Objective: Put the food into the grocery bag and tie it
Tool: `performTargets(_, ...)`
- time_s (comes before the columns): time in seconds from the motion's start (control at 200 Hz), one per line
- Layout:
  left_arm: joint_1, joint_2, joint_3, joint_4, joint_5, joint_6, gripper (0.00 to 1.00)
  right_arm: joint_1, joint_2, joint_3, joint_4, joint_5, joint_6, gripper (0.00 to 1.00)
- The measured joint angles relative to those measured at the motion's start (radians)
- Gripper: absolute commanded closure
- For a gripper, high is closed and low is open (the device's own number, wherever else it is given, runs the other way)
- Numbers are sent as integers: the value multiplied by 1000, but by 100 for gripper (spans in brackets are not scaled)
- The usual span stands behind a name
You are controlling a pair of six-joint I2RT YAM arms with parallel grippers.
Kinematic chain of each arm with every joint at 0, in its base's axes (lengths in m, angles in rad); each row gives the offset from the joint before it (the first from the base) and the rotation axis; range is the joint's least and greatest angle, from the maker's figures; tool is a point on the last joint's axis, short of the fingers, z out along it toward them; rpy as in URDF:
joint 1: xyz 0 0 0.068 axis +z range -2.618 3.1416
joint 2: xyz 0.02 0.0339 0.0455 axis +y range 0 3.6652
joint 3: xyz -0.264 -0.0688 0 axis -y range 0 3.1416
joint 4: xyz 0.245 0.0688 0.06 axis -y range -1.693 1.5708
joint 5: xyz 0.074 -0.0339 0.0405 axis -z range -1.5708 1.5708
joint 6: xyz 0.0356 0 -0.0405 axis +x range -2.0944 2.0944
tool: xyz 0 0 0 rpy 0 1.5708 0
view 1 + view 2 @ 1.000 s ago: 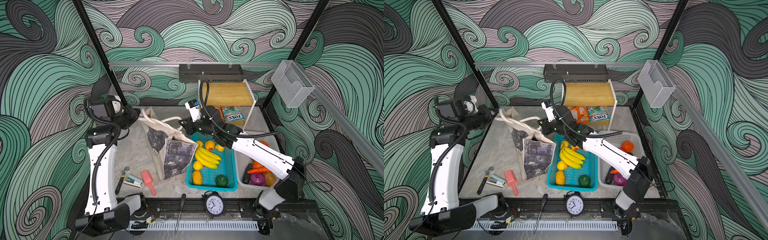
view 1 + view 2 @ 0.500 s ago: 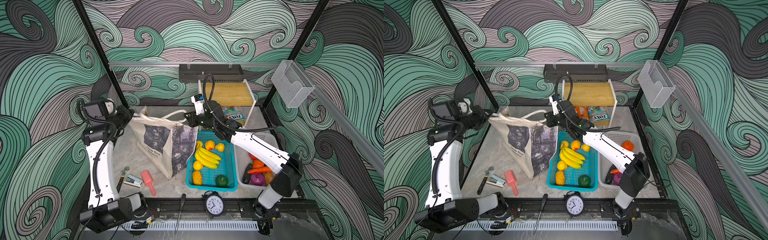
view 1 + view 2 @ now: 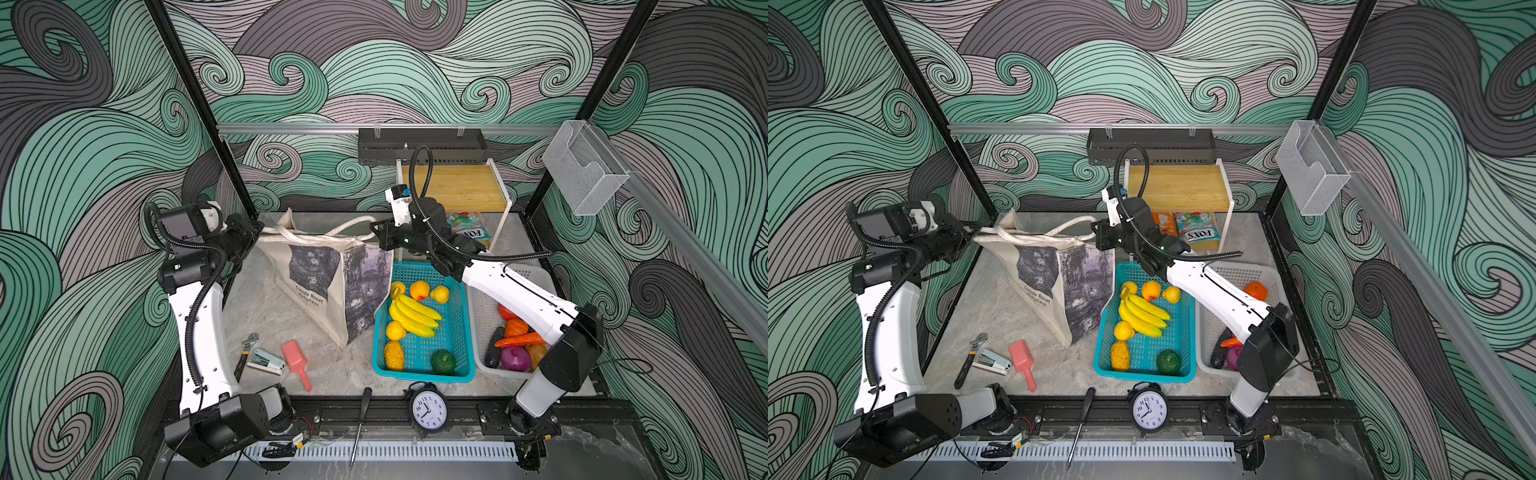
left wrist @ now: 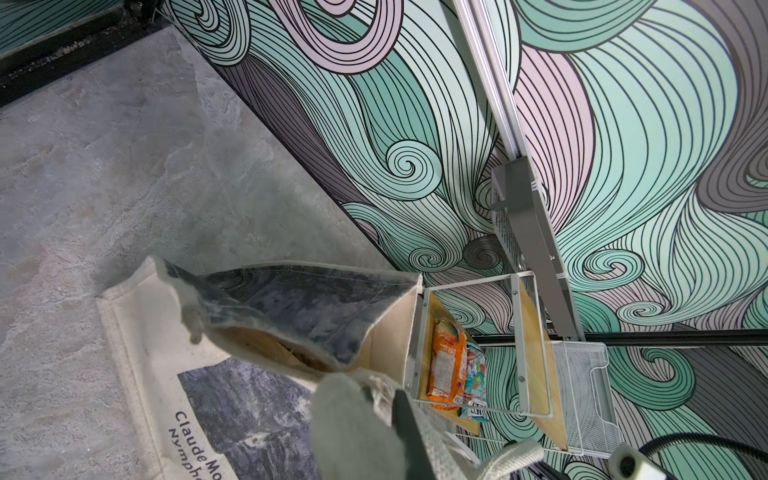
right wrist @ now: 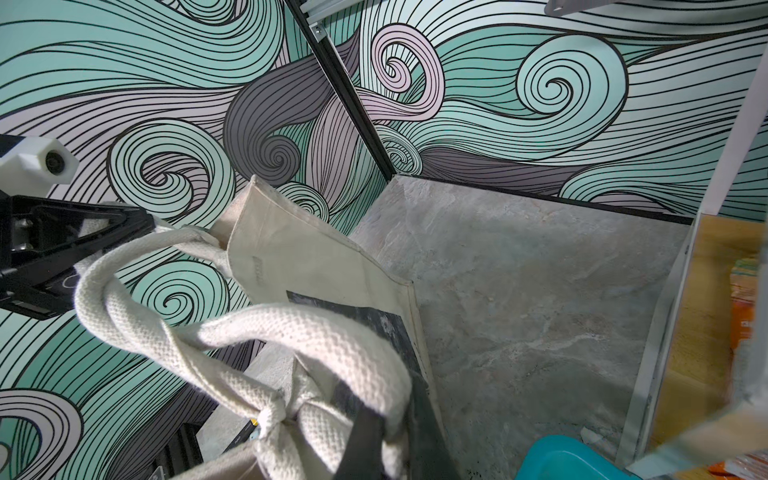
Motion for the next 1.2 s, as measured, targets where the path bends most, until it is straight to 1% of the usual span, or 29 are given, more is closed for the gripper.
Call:
performTargets(0.135,18,0,0,9,23,-29,100,-47,8,-4,10,-74,12,100)
performTargets(0.215,18,0,-1,14,40,-43,100,-67,10,-7,15,-95,13,100)
performTargets(0.475,21,-1,-2,20,39,-46,100,-68,8,-15,34,-85,24,100)
performTargets(0.585,34,8,11,10,39,-45,100,-68,26,10,48,-84,26,100)
performTargets(0.675,46,15,18,24,42,-46,100,-68,66,47,80,-96,4,100)
performTargets(0.791,60,9,-4,65,41,-54,100,-66,163,149,86,-107,-49,100)
performTargets(0.891,48,-10,-74,120,10,-56,100,-57,260,299,13,-104,-110,100)
performTargets(0.951,3,-21,-121,154,-38,-55,100,-54,319,410,-44,-93,-143,100)
performTargets(1.031,-74,-40,-179,200,-123,-44,100,-63,419,560,-126,-33,-190,100)
performTargets(1.071,-100,-45,-191,211,-148,-39,100,-69,462,621,-166,-13,-204,100)
performTargets(1.136,-120,-45,-192,224,-180,-31,100,-72,509,684,-210,14,-225,100)
performTargets(1.201,-125,-45,-186,225,-197,-21,100,-69,518,684,-234,29,-237,100)
